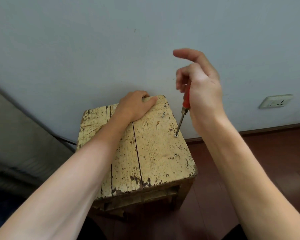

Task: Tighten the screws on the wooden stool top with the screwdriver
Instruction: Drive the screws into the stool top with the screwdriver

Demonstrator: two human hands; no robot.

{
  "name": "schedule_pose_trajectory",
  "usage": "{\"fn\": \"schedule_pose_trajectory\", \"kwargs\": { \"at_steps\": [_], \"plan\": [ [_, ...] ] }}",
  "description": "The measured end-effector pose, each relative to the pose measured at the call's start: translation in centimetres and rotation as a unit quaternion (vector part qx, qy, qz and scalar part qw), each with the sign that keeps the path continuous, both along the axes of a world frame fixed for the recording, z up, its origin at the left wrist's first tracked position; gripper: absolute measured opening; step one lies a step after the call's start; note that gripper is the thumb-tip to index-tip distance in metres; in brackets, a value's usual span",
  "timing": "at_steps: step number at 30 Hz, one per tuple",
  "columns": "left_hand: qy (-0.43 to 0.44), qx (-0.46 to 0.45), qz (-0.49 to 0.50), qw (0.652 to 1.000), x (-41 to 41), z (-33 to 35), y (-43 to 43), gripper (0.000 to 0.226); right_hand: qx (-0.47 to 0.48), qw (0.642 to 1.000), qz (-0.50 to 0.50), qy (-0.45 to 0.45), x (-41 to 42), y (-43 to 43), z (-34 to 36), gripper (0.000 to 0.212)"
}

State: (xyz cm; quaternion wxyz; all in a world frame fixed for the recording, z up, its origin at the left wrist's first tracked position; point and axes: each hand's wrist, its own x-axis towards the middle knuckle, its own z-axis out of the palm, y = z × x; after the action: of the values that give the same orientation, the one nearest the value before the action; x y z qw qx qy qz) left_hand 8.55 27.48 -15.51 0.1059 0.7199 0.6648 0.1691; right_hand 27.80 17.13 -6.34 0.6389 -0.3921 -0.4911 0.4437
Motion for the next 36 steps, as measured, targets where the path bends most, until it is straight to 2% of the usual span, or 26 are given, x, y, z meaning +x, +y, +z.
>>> {"fn": "schedule_pose_trajectory", "kwargs": {
  "at_steps": [3, 5, 7, 9, 11, 13, 15, 17, 18, 21, 24, 26, 28, 30, 33, 36],
  "plan": [
    [0.001, -0.003, -0.001, 1.000, 0.1, 0.4, -0.3, 0.051, 0.041, 0.979, 0.198, -0.022, 1.7, 0.5, -0.3, 0.054],
    [0.001, -0.016, -0.019, 1.000, 0.2, 0.7, -0.5, 0.062, 0.045, 0.936, 0.350, -0.008, 2.7, 0.6, -0.3, 0.062],
    [-0.005, -0.025, -0.020, 0.999, 0.3, 1.0, -0.8, 0.069, 0.041, 0.904, 0.424, -0.033, 3.1, 0.5, -0.1, 0.064],
    [-0.008, -0.015, -0.005, 1.000, 0.3, 1.0, -0.8, 0.063, 0.046, 0.912, 0.404, -0.061, 2.8, 0.4, -0.2, 0.062],
    [-0.003, -0.004, -0.004, 1.000, 0.3, 0.8, -0.7, 0.059, 0.046, 0.944, 0.321, -0.052, 2.0, 0.4, -0.1, 0.057],
    [0.001, 0.002, -0.005, 1.000, 0.2, 0.4, -0.4, 0.051, 0.027, 0.978, 0.206, -0.004, 0.8, 0.2, -0.1, 0.052],
    [0.002, 0.003, -0.003, 1.000, 0.0, 0.2, 0.0, 0.050, 0.019, 0.998, 0.037, 0.040, -0.6, -0.4, -0.2, 0.045],
    [0.001, 0.002, -0.001, 1.000, -0.1, 0.0, 0.2, 0.051, 0.022, 0.992, -0.100, 0.072, -1.5, -1.0, -0.5, 0.035],
    [0.000, 0.002, -0.001, 1.000, -0.1, -0.1, 0.3, 0.052, 0.019, 0.989, -0.122, 0.085, -1.8, -1.2, -0.6, 0.033],
    [0.000, -0.001, 0.002, 1.000, -0.2, -0.3, 0.4, 0.053, -0.025, 0.994, -0.056, 0.093, -1.1, -0.6, -0.1, 0.034],
    [0.002, -0.001, 0.004, 1.000, -0.1, -0.3, 0.4, 0.054, -0.006, 0.999, 0.042, -0.012, 0.8, 0.3, 0.2, 0.040],
    [0.001, -0.002, 0.001, 1.000, -0.1, -0.2, 0.3, 0.057, 0.041, 0.988, 0.134, -0.062, 1.8, 0.4, 0.1, 0.041],
    [0.001, -0.004, -0.006, 1.000, -0.1, 0.0, 0.2, 0.060, 0.051, 0.967, 0.243, -0.056, 2.1, 0.3, 0.0, 0.036],
    [-0.002, -0.002, -0.005, 1.000, 0.0, 0.1, 0.0, 0.062, 0.020, 0.947, 0.320, -0.024, 2.0, 0.3, 0.1, 0.037],
    [-0.008, 0.001, 0.000, 1.000, 0.2, 0.4, -0.3, 0.070, -0.004, 0.931, 0.365, 0.005, 1.7, 0.4, 0.1, 0.040],
    [0.012, -0.008, -0.001, 1.000, 0.2, 0.5, -0.4, 0.064, 0.032, 0.928, 0.368, -0.045, 2.0, 0.3, 0.0, 0.043]
  ]
}}
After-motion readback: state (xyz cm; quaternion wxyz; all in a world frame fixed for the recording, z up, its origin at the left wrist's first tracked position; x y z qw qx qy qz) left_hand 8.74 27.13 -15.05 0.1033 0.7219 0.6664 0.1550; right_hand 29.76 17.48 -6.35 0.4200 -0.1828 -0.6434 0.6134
